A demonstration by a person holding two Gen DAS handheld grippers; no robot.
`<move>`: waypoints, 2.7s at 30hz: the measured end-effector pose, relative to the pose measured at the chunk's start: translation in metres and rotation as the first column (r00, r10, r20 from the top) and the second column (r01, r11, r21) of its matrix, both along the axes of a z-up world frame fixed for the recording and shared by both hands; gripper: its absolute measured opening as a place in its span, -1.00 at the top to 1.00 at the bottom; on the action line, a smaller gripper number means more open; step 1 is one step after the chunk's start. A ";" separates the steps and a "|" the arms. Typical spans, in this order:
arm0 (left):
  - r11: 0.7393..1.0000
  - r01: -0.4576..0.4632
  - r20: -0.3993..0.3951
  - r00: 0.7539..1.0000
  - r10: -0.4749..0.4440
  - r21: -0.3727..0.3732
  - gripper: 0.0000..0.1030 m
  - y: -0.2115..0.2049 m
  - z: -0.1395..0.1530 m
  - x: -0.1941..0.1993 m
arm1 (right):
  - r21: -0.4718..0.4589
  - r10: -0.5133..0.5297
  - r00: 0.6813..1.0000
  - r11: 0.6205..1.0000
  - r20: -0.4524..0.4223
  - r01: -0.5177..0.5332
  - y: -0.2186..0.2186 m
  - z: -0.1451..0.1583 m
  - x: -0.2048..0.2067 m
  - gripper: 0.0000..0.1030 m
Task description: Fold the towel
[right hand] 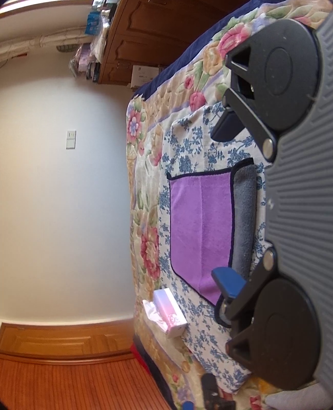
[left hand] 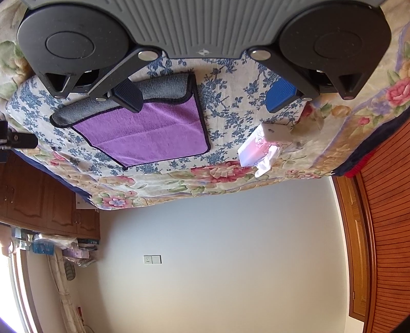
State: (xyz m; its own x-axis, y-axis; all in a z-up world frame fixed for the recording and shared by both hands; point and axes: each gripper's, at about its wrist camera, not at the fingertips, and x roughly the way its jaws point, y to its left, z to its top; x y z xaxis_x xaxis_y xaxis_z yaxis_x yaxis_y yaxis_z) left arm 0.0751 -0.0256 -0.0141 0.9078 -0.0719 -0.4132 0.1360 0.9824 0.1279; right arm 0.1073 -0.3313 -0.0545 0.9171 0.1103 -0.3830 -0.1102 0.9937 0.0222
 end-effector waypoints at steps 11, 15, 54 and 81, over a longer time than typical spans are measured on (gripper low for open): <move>1.000 0.019 -0.043 0.999 -0.019 0.000 -1.00 -0.007 -0.010 0.040 | -0.052 0.063 0.997 0.997 -0.034 -0.065 0.003 -0.009 0.027 -1.00; 1.000 0.025 -0.059 0.998 -0.025 -0.004 -1.00 -0.008 -0.016 0.053 | -0.040 0.063 0.997 0.997 -0.050 -0.065 -0.001 -0.011 0.038 -1.00; 0.989 0.080 -0.271 0.956 -0.112 -0.128 -0.16 -0.001 -0.068 0.123 | 0.076 0.064 0.934 0.996 -0.350 -0.040 -0.041 -0.051 0.105 -0.37; 0.987 0.100 -0.310 0.941 -0.136 -0.129 0.08 -0.003 -0.075 0.124 | 0.074 0.075 0.924 0.996 -0.376 -0.051 -0.054 -0.054 0.116 0.53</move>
State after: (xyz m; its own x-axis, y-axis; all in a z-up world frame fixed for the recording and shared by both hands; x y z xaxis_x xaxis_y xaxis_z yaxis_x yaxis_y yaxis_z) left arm 0.1992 -0.0284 -0.0890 0.7137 -0.2316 -0.6611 0.2672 0.9624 -0.0487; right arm 0.2236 -0.3857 -0.1082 0.6961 0.1978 -0.6902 -0.1443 0.9802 0.1354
